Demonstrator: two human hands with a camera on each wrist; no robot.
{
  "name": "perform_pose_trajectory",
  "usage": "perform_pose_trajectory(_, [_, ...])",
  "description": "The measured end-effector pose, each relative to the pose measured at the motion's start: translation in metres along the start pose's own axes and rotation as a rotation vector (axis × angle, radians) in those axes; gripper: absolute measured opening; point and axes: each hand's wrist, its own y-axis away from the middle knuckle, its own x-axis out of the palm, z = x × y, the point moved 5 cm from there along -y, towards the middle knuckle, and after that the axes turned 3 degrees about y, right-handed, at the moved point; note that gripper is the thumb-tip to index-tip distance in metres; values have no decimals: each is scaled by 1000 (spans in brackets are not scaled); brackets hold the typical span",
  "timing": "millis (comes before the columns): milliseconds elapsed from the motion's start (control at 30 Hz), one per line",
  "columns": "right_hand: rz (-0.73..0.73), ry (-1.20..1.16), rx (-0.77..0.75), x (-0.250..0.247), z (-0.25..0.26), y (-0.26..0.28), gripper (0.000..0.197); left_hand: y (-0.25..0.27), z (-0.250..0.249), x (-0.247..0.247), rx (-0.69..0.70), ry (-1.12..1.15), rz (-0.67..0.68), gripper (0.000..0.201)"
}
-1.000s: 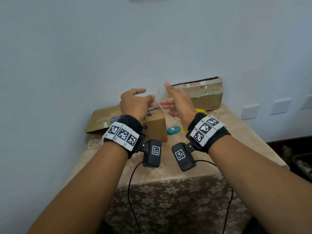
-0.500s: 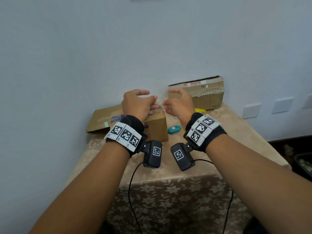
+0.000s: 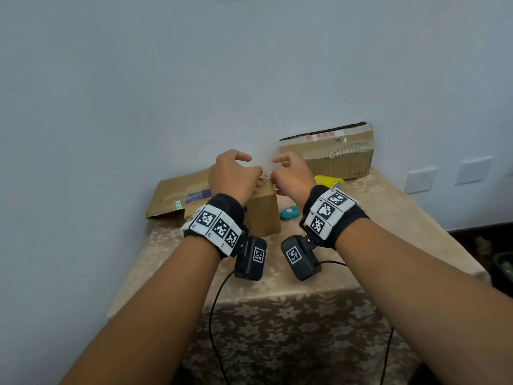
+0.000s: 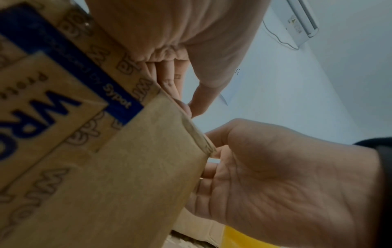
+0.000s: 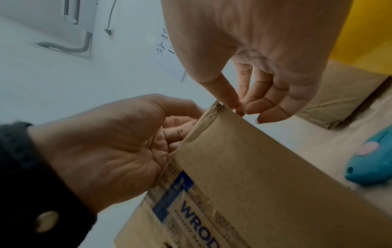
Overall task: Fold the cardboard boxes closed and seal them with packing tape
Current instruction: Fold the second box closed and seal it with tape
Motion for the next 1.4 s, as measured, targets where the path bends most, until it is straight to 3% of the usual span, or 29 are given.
perform_pose_trajectory(200, [65, -185, 181, 10, -13, -2, 28, -1, 4, 0, -30, -10, 26, 24])
perform_pose_trajectory(467, [4, -288, 214, 11, -23, -3, 8, -3, 6, 0, -49, 8, 41, 28])
perform_pose_trajectory(667, [-34, -166, 124, 19, -21, 0, 33, -2, 4, 1, -30, -20, 41, 25])
perform_pose_trajectory(967, [-40, -190, 84, 20, -23, 0, 27, -2, 1, -2, -11, -54, 5, 39])
perform_pose_trajectory(1167, [-35, -234, 119, 22, -24, -3, 26, -5, 8, -9, -161, 153, -41, 23])
perform_pose_trajectory(1400, [-77, -197, 104, 22, -23, -3, 25, -7, 13, -9, -240, 283, -40, 23])
